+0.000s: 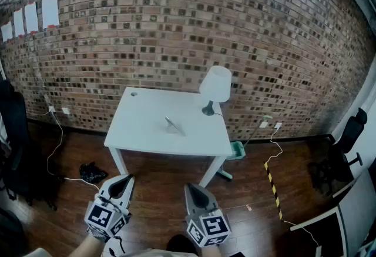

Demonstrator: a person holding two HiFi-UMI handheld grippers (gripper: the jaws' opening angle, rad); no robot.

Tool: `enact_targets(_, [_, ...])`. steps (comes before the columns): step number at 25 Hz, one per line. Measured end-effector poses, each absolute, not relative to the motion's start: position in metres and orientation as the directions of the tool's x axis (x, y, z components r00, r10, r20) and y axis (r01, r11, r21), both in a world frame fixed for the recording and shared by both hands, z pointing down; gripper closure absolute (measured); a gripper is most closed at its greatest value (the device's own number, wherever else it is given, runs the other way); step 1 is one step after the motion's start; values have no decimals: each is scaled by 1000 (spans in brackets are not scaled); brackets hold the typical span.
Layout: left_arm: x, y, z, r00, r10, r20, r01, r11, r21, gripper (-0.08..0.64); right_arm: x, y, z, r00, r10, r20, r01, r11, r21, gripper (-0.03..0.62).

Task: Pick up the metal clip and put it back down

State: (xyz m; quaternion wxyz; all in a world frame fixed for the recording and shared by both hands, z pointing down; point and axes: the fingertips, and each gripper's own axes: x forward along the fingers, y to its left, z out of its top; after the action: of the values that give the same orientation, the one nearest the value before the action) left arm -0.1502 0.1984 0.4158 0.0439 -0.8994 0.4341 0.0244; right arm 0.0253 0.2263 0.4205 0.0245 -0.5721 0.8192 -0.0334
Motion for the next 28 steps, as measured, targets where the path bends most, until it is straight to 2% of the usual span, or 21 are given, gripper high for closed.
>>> enact_targets(11, [-140, 134, 425, 615, -787, -56, -789, -612, -64, 538, 41, 159, 430, -353, -935, -25, -929, 354, -113, 600])
enact_targets(23, [-84, -37, 407, 547, -835, -65, -837, -543, -73, 538, 111, -21, 422, -416, -909, -41, -897, 417, -150, 600])
enact_targets(28, [-54, -96, 398, 521, -853, -34, -852, -518, -71, 538, 143, -88, 411, -430, -903, -28, -898, 430, -97, 600])
